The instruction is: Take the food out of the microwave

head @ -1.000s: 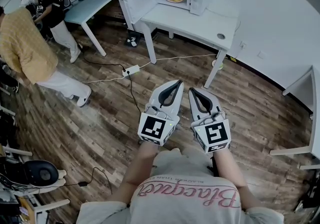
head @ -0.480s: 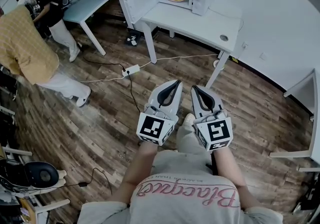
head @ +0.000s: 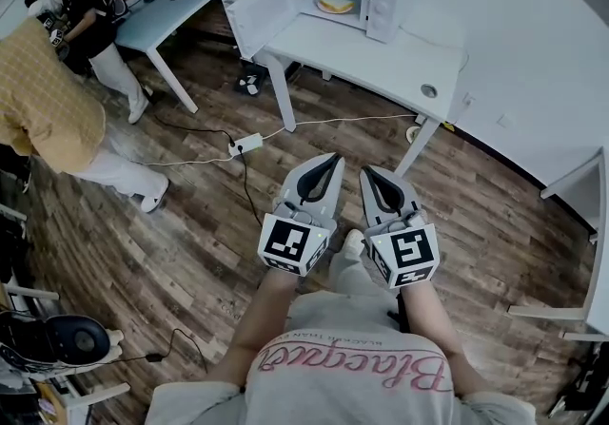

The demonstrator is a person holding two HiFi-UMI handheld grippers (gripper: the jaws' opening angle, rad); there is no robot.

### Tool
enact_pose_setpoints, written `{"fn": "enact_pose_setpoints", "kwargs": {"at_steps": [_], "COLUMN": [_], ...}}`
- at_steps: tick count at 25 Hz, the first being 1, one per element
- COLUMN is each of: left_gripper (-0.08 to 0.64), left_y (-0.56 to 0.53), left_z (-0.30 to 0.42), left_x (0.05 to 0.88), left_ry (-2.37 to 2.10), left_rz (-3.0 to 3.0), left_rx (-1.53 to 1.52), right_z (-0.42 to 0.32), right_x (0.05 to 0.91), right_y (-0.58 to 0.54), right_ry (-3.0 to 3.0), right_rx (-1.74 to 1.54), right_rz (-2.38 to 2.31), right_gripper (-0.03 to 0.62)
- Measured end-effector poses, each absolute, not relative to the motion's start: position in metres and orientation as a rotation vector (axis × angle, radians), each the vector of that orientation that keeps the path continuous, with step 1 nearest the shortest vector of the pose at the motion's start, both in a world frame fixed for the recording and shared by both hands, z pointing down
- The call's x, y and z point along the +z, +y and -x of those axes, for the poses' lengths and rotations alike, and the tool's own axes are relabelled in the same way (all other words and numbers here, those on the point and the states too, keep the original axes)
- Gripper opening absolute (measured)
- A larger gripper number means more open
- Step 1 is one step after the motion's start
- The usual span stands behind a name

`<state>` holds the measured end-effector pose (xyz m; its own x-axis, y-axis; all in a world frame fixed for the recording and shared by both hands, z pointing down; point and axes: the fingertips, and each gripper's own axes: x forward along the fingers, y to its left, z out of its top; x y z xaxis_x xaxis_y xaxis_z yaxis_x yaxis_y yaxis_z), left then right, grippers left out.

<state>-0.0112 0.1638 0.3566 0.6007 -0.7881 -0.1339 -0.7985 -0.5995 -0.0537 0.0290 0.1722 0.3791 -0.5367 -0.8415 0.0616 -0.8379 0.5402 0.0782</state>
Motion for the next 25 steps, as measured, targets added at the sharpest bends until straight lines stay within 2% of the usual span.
{"fn": "enact_pose_setpoints", "kwargs": {"at_steps": [25], "left_gripper": [0.003], "left_y": [-0.058], "left_z": [-0.031], "left_x": [0.339], "left_ry": [1.453], "left_rz": [2.672], "left_rx": [0.121], "right_z": [-0.07], "right_x": [0.353], "right_y": [-0.05], "right_ry": [-2.744], "right_rx": [-0.09], "right_rz": [-1.385], "right_gripper": [0.009]}}
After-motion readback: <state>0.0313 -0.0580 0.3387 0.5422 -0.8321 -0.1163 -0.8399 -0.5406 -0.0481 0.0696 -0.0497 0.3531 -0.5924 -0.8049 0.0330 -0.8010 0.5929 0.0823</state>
